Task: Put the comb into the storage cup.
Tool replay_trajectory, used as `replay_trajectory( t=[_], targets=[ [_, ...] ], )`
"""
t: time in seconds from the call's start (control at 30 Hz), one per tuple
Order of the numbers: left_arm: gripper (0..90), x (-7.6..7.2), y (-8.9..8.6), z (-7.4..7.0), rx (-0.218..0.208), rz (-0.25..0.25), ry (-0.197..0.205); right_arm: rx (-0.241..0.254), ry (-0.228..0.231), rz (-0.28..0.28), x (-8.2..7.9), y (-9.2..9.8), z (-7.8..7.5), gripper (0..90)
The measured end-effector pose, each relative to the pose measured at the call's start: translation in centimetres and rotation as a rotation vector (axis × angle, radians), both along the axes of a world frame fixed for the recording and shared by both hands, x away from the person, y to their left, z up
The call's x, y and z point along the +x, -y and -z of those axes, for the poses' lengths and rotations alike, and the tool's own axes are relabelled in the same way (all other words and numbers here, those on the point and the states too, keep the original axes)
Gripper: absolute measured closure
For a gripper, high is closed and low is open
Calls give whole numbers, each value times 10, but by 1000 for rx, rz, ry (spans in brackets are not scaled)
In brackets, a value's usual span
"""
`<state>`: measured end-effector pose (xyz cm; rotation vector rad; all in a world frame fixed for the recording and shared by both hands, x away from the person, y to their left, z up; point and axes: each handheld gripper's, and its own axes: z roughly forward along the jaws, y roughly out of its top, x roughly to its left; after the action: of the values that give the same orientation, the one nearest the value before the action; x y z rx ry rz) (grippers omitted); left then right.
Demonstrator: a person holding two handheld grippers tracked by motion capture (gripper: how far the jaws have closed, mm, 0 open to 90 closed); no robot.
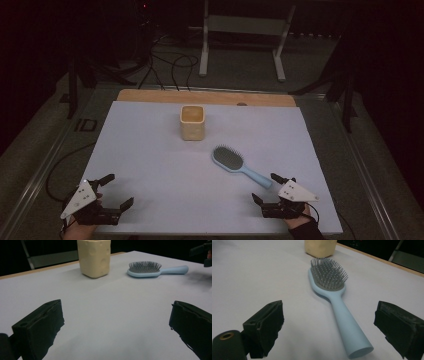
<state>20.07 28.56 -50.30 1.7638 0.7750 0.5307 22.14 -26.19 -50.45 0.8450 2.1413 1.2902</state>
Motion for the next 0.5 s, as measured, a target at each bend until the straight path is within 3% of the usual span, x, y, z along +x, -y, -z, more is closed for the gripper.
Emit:
replay_trajectory(
  t=[0.5],
  targets=[
    [0, 1, -1, 0, -26, -21, 10, -33, -49, -44, 1, -1, 4, 84]
  ],
)
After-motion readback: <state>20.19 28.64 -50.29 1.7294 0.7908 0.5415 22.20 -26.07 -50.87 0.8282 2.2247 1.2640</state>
